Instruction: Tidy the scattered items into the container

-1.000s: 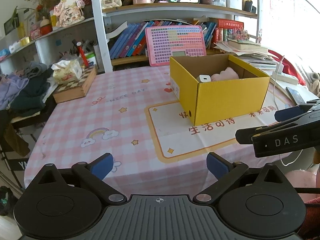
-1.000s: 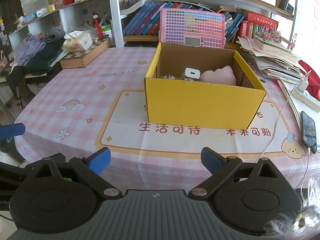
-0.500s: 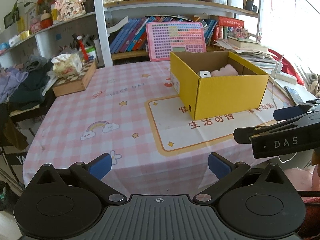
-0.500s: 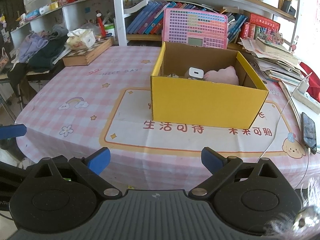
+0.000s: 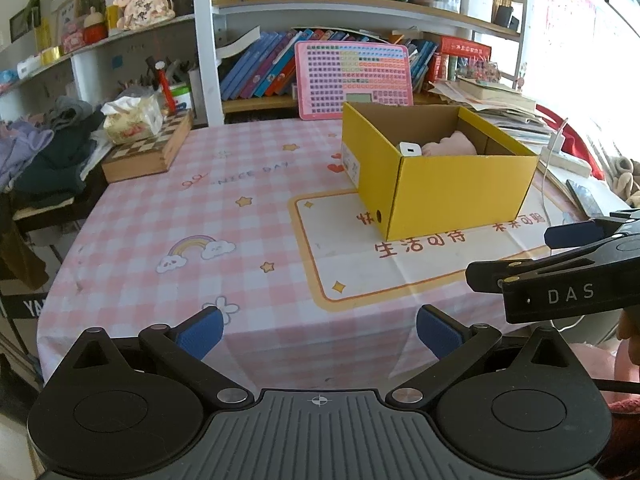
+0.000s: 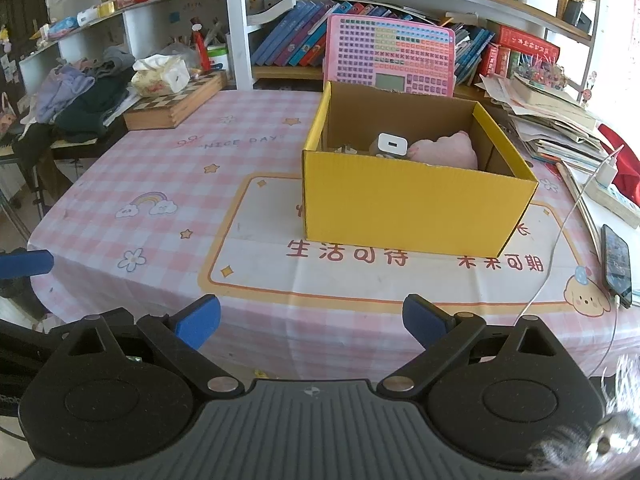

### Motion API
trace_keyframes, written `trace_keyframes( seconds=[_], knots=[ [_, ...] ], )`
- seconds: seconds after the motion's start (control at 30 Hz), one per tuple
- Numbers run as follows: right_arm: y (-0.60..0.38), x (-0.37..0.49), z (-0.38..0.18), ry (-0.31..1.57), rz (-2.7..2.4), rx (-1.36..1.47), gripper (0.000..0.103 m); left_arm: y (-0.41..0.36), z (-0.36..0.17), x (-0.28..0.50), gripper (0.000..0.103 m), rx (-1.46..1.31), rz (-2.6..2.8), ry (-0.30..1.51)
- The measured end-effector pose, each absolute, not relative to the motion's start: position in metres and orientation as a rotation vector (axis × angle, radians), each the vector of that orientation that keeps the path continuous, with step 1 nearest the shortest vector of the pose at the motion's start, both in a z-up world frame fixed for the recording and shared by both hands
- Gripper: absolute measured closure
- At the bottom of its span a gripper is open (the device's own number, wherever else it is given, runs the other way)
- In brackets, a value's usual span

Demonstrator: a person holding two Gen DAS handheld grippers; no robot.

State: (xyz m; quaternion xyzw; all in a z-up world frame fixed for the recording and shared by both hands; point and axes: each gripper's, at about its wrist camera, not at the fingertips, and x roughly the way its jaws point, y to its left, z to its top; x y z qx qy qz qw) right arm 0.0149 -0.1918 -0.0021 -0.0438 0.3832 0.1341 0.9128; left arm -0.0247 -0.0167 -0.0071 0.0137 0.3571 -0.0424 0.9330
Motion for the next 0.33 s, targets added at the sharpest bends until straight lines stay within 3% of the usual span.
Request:
trace_keyframes(
  seconds=[0.33],
  knots=[
    [-0.1955,0.0195,-0.0027,0.797,0.269,-0.080,0.005,-0.0187,-0.0064,-0.0236,0.000,0.025,-0.120,0.702]
  ],
)
